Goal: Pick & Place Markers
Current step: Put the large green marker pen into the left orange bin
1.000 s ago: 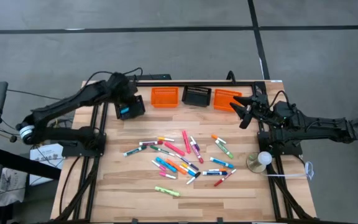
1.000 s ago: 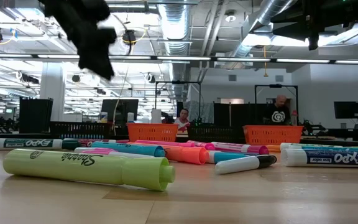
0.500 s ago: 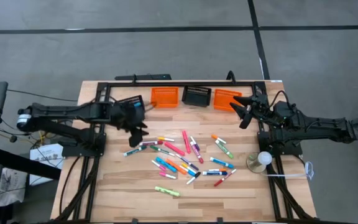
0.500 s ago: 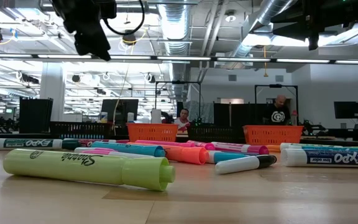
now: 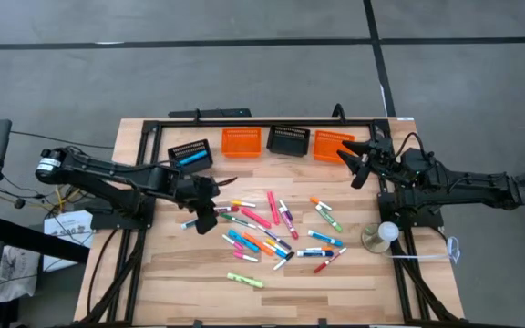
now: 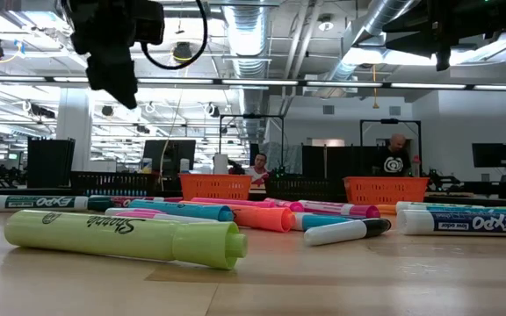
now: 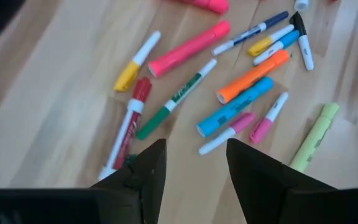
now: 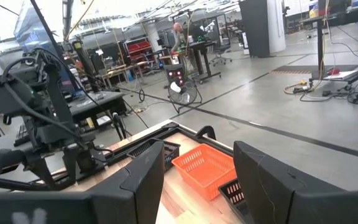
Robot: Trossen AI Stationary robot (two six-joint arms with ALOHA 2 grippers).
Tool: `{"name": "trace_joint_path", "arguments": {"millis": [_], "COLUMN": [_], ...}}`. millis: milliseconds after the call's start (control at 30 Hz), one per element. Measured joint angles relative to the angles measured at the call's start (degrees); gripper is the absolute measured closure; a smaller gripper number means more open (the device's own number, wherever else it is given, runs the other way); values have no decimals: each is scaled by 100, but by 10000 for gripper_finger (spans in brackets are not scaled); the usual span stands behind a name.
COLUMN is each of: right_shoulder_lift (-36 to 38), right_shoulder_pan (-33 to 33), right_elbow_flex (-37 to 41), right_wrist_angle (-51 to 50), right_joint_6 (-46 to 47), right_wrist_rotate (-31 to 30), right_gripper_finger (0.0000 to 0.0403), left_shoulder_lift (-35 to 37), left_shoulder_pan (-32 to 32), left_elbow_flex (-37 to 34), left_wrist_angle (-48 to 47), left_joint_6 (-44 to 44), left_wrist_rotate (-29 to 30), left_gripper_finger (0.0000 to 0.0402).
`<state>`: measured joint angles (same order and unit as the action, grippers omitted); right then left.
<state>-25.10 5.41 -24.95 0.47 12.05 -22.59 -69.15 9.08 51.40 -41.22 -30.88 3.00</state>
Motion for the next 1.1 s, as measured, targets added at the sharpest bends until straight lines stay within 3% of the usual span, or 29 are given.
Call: {"name": "trace_joint_path", "arguments": {"millis": [267,533,700,1100], "right_shoulder_lift": [0,0,0,0], "right_shoulder_pan": [-2,-2,-2,-2], "right_elbow_flex": [0,0,0,0], "right_wrist_angle": [-2,-4,-4,-6], "right_joint_6": [0,0,0,-3], "right_wrist_rotate": [2,1,0,0], "right_gripper_finger": [223,219,218,220], "left_shoulder_lift": [-30,-30,-30,-30], "left_shoulder_pan": [288,416,413,411], "left_elbow_flex": [-2,-2,-2,-4], "left_wrist_angle": [-29,-17,-19,20], "left_joint_6": [-649,-750,-1000,-1003], "left_wrist_rotate": [0,99,467,597], "left_gripper_finger": [234,221,193,81]}}
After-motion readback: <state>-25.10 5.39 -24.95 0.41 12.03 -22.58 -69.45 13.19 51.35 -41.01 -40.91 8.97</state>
